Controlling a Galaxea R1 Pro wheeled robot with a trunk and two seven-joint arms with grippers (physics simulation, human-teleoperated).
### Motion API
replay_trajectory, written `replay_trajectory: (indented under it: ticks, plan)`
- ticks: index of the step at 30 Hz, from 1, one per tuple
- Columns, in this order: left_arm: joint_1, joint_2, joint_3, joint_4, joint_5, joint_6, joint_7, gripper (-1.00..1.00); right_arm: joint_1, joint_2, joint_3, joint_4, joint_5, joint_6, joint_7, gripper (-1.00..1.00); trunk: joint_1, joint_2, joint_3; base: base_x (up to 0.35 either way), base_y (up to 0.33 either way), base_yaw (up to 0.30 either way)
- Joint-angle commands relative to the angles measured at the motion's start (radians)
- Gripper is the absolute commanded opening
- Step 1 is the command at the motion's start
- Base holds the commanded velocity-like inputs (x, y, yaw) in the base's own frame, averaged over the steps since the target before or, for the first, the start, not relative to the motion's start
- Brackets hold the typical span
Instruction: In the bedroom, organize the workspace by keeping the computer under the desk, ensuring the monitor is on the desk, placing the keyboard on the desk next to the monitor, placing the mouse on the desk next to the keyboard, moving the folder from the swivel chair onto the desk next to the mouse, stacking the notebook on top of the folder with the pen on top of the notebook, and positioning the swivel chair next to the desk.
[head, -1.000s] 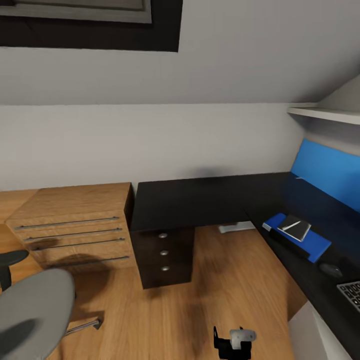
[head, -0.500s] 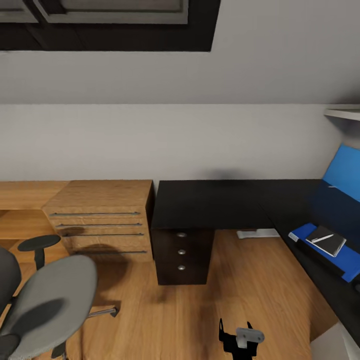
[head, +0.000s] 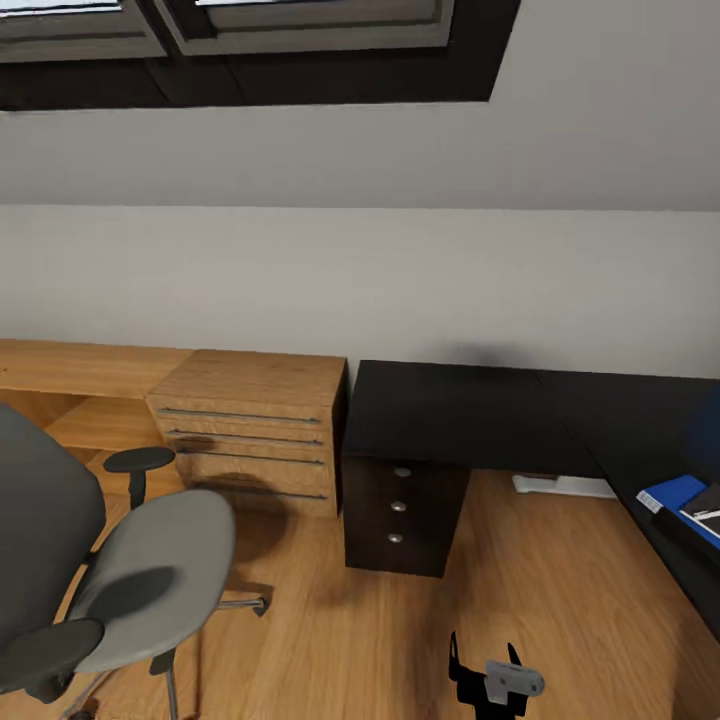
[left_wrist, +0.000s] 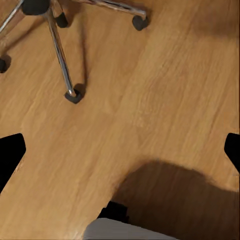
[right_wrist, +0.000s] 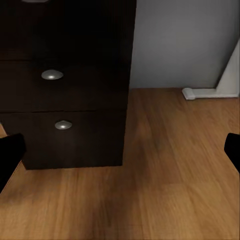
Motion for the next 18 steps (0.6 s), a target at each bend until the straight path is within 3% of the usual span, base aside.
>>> replay_trajectory:
  ticks: [1, 5, 6, 8, 15, 18]
  plan:
    - [-0.001, 0.0, -0.008, 0.001, 0.008, -0.029, 0.007, 1.0, 0.0, -0.004, 0.011, 0.002, 0.003, -0.007, -0.01, 1.0, 0.0, -0.001, -0.001, 0.0, 0.0, 0.279]
    - [-0.001, -0.007, -0.009, 0.02, 0.008, -0.174, 0.01, 1.0, 0.0, -0.021, 0.012, 0.0, 0.001, -0.026, -0.01, 1.0, 0.0, -0.001, -0.001, 0.0, 0.0, 0.279]
    - [-0.001, -0.031, -0.009, 0.058, 0.008, -0.291, 0.011, 1.0, 0.0, -0.024, 0.012, 0.0, 0.001, -0.03, -0.01, 1.0, 0.0, -0.001, -0.001, 0.0, 0.0, 0.279]
    - [-0.001, -0.053, -0.009, 0.098, 0.008, -0.392, 0.011, 1.0, 0.0, -0.023, 0.013, 0.0, 0.001, -0.031, -0.01, 1.0, 0.0, -0.001, -0.001, 0.0, 0.0, 0.279]
    - [-0.001, -0.084, -0.009, 0.179, -0.009, -0.598, 0.01, 1.0, 0.0, -0.022, 0.012, 0.0, -0.001, -0.03, -0.011, 1.0, 0.0, -0.001, -0.001, 0.0, 0.0, 0.279]
    - [-0.001, -0.087, -0.008, 0.189, -0.02, -0.626, 0.01, 1.0, 0.0, -0.022, 0.012, 0.0, -0.001, -0.03, -0.011, 1.0, 0.0, -0.001, -0.001, 0.0, 0.0, 0.279]
